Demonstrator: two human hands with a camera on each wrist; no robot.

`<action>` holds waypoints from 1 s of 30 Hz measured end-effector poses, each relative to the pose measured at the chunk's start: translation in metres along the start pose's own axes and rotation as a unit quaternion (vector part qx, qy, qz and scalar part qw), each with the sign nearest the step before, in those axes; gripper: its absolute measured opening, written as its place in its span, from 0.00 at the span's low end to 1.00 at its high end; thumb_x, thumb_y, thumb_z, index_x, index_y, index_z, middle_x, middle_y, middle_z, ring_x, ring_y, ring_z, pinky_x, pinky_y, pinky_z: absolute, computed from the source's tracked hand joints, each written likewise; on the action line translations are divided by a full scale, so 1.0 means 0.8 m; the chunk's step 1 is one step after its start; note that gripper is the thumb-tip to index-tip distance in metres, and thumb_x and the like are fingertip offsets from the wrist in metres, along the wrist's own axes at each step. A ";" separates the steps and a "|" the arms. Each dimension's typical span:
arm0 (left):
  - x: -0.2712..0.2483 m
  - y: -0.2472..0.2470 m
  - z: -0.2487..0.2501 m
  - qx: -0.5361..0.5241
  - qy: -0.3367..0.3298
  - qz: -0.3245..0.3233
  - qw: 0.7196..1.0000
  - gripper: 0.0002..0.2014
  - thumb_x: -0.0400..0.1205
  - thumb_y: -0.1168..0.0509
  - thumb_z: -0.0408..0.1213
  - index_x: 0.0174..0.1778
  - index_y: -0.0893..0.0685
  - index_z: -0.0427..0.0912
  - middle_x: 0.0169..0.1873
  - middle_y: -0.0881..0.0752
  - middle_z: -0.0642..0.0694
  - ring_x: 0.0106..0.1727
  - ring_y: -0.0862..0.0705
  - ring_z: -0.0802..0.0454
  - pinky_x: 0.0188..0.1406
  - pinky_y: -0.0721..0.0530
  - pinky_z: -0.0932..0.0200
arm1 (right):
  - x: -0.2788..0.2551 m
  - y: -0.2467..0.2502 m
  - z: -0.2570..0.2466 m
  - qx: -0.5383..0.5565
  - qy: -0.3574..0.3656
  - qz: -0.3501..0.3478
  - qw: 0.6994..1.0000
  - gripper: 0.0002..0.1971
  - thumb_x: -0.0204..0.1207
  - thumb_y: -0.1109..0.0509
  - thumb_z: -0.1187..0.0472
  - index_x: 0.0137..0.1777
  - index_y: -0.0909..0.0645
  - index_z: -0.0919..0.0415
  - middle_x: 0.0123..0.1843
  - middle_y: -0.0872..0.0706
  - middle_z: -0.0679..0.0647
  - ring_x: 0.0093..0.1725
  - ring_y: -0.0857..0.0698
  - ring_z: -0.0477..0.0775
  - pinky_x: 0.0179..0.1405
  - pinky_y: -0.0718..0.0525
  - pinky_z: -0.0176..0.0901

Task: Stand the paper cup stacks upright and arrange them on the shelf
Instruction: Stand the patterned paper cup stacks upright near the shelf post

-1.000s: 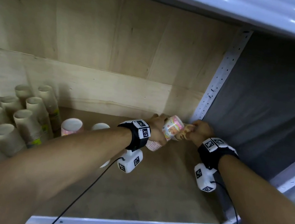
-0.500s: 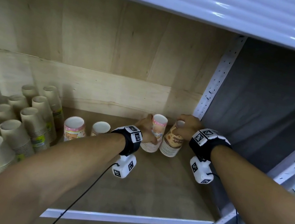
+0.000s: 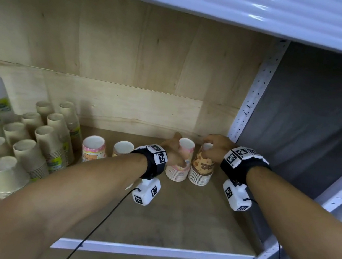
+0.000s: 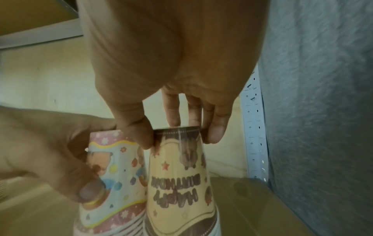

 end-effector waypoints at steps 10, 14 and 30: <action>0.003 0.033 0.072 0.149 -0.055 -0.063 0.985 0.35 0.73 0.22 0.38 0.75 0.29 0.43 0.63 0.22 0.46 0.62 0.20 0.45 0.49 0.21 0.58 | 0.009 0.013 -0.018 -0.043 -0.011 -0.067 0.997 0.36 0.69 0.25 0.64 0.79 0.29 0.56 0.76 0.24 0.53 0.72 0.22 0.55 0.58 0.21 0.40; 0.008 0.026 0.076 0.223 -0.039 -0.098 0.969 0.33 0.74 0.23 0.39 0.75 0.25 0.41 0.67 0.21 0.42 0.58 0.19 0.46 0.46 0.20 0.58 | 0.015 0.012 -0.019 -0.079 -0.002 -0.088 0.993 0.31 0.68 0.24 0.64 0.74 0.23 0.61 0.71 0.19 0.55 0.67 0.19 0.56 0.61 0.18 0.44; 0.046 0.056 0.072 0.211 -0.032 -0.027 0.977 0.25 0.76 0.26 0.32 0.70 0.21 0.38 0.64 0.18 0.40 0.60 0.16 0.42 0.43 0.19 0.58 | 0.068 0.022 -0.012 -0.055 0.015 -0.004 0.998 0.23 0.70 0.23 0.61 0.67 0.17 0.55 0.65 0.15 0.55 0.65 0.16 0.58 0.55 0.21 0.41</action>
Point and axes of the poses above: each hand's wrist, its own x-axis towards the middle knuckle, its own y-axis out of the back of the hand, z = x × y, the point moved 5 cm from there along x, towards the middle knuckle
